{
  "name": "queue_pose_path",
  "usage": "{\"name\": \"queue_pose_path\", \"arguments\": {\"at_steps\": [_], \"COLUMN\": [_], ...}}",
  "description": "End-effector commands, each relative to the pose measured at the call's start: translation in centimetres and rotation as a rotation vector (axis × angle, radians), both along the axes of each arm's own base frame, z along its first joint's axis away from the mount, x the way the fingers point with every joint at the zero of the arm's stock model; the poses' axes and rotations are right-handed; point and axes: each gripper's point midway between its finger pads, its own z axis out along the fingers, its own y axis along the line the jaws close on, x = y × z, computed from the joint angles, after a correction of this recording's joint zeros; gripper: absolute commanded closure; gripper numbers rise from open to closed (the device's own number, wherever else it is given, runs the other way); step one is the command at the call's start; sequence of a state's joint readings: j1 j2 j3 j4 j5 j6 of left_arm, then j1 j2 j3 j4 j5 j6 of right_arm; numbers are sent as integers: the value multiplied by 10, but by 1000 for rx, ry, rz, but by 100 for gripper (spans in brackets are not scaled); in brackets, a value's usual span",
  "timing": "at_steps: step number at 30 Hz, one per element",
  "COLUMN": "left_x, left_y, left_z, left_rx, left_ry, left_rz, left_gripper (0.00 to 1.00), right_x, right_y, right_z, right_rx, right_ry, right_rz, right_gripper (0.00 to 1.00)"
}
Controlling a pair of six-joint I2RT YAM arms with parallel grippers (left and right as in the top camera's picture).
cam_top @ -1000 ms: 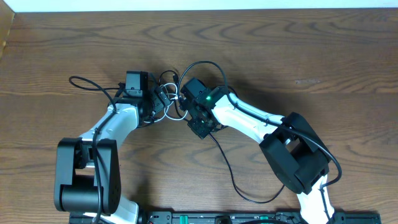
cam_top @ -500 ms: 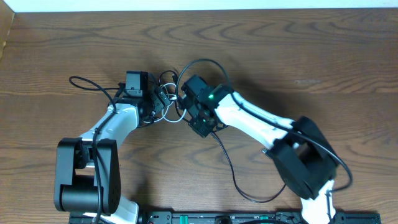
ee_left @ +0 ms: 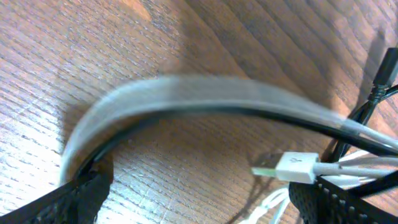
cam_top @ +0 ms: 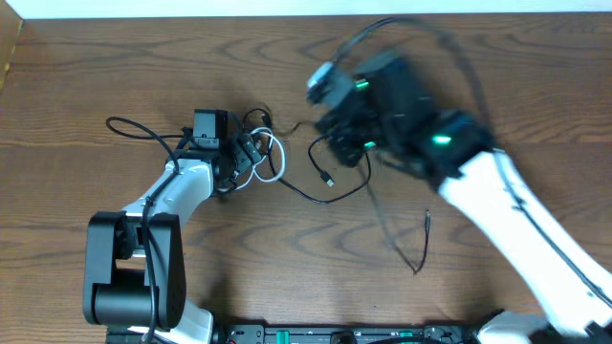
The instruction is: Untangle cables
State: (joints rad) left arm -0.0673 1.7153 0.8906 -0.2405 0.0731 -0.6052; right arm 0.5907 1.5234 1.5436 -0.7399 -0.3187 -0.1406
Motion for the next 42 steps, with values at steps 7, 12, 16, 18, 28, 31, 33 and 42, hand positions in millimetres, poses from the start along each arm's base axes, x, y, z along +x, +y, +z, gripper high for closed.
{"name": "queue_pose_path", "arguments": {"at_steps": [7, 12, 16, 18, 28, 31, 33, 42], "left_x": [6, 8, 6, 6, 4, 1, -1, -13], "left_y": [-9, -9, -9, -8, -27, -43, -52, -103], "left_z": [53, 75, 74, 74, 79, 80, 80, 81], "left_rx": [-199, -223, -219, -211, -256, -268, -271, -252], "left_ry": [-131, -192, -183, -184, -205, -207, -204, -212], "left_rz": [-74, -80, -86, -92, -204, -272, -299, -490], "left_gripper": [2, 2, 2, 3, 3, 2, 2, 22], "right_x": [-11, -3, 8, 10, 4, 14, 18, 20], "right_y": [-52, -72, -89, -93, -73, -71, -70, -70], "right_z": [107, 137, 160, 173, 132, 114, 109, 104], "right_rx": [254, 315, 361, 402, 439, 427, 429, 424], "right_ry": [-188, -278, -356, -383, -124, -60, -35, -20], "right_rz": [27, -21, -77, -80, -5, -26, -36, -39], "right_gripper": [99, 99, 99, 99, 99, 99, 99, 99]}}
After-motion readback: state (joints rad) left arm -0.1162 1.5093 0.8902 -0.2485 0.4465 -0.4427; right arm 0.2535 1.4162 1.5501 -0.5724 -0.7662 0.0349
